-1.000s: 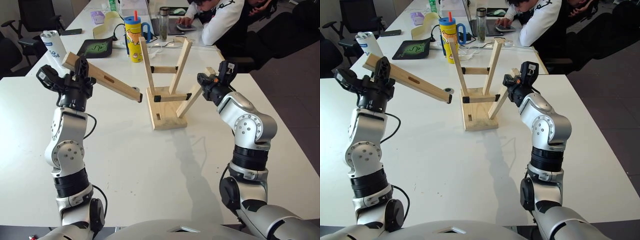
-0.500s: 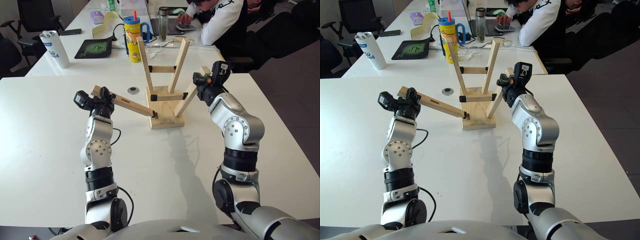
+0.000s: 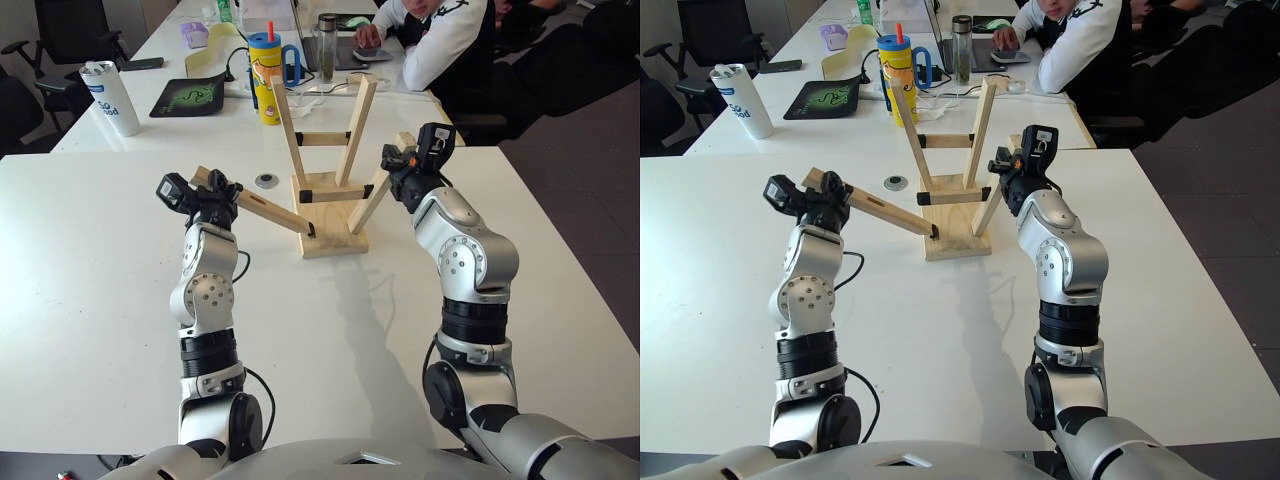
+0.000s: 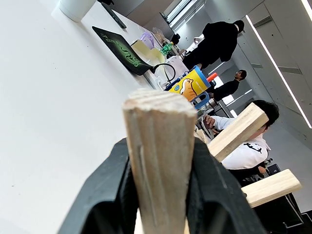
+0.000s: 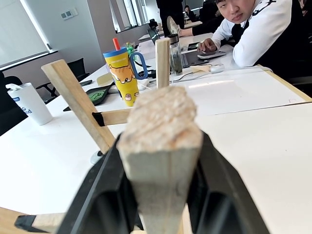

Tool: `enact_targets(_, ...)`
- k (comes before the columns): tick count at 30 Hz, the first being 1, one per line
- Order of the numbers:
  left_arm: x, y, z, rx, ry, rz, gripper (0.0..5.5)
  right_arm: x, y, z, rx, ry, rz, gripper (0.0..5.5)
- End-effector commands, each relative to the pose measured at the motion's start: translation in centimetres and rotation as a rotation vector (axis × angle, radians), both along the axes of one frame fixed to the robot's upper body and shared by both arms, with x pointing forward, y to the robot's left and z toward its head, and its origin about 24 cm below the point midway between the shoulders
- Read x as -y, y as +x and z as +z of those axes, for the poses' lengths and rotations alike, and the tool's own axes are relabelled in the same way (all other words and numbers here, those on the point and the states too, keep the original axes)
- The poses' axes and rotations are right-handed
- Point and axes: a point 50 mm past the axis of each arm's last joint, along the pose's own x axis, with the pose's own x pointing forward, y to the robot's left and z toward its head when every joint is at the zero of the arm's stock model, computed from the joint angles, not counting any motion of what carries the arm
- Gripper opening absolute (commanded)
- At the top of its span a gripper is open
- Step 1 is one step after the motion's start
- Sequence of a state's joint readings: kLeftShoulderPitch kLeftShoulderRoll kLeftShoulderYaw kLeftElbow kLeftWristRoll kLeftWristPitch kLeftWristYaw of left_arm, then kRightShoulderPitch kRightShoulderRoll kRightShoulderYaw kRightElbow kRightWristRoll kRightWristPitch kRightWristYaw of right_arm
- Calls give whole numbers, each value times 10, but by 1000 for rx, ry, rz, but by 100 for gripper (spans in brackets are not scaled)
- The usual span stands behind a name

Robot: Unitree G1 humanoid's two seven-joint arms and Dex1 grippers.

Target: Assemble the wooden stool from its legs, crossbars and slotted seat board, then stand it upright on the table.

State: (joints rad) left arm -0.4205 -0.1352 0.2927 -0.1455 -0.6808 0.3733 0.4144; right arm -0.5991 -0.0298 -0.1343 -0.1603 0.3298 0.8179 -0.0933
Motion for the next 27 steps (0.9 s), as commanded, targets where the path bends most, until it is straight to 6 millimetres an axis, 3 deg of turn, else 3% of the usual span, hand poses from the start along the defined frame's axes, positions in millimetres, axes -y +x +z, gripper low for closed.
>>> enact_targets(1, 8, -4, -7, -34, -7, -1, 102, 0, -1, -23, -98, -27, -1, 103)
enact_targets(9, 16, 0, -34, -146, -4, -3, 102, 0, 0, -25, -97, -31, -8, 103)
enact_targets(19, 22, 2, -33, -217, 184, 54, 102, -1, 0, -24, -84, -35, -16, 103)
enact_targets(27, 53, 5, -32, -321, 400, -19, 102, -3, -1, -25, -80, -37, -8, 103)
